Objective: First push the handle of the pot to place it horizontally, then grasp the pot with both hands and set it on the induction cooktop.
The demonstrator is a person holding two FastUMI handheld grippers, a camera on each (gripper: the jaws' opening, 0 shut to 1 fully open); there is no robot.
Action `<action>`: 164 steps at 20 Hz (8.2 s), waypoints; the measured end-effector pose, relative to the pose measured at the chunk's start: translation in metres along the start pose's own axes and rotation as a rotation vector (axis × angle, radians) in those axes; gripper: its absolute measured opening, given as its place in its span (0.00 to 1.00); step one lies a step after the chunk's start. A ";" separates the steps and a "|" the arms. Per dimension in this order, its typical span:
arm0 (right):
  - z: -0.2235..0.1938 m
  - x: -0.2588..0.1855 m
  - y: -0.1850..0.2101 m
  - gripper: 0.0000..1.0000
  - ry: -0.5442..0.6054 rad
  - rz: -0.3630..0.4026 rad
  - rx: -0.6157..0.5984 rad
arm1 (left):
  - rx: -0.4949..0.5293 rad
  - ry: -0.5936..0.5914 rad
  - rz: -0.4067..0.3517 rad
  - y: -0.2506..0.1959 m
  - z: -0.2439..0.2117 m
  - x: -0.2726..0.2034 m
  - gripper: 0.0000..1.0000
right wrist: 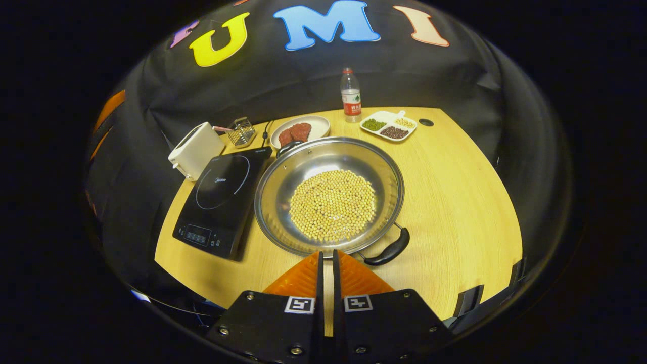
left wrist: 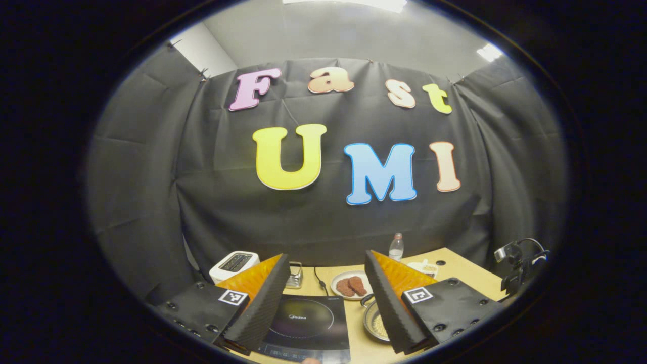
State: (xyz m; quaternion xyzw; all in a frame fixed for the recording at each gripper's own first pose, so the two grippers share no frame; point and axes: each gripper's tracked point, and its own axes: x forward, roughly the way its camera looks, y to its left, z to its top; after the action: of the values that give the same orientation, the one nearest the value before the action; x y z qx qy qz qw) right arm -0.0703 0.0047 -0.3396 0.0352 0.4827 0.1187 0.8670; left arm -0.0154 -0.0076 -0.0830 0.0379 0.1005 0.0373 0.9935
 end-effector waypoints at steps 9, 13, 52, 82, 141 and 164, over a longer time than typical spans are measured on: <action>-0.029 0.032 -0.015 0.07 0.134 0.001 0.059 | 0.024 0.028 0.008 -0.006 -0.010 0.003 0.97; -0.028 0.044 -0.021 0.07 0.153 -0.007 0.092 | 0.038 0.028 0.013 -0.007 -0.009 0.005 0.94; 0.026 0.076 -0.145 0.07 0.151 -0.179 0.121 | 0.035 0.077 0.022 -0.040 -0.024 0.043 0.94; 0.071 0.033 -0.146 0.38 -0.128 -0.224 0.128 | -0.047 0.110 -0.083 -0.058 -0.059 0.051 1.00; 0.115 0.117 -0.155 0.58 -0.202 -0.162 0.038 | -0.002 0.557 -0.128 -0.127 -0.324 0.162 0.64; 0.147 0.058 0.027 0.58 -0.247 -0.118 0.014 | -0.051 0.474 -0.098 0.057 -0.219 0.125 0.60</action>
State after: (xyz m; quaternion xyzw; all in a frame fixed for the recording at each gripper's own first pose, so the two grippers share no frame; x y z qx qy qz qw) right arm 0.0792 0.0528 -0.3048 0.0270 0.3743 0.0588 0.9250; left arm 0.0590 0.0746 -0.3169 -0.0017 0.3316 -0.0005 0.9434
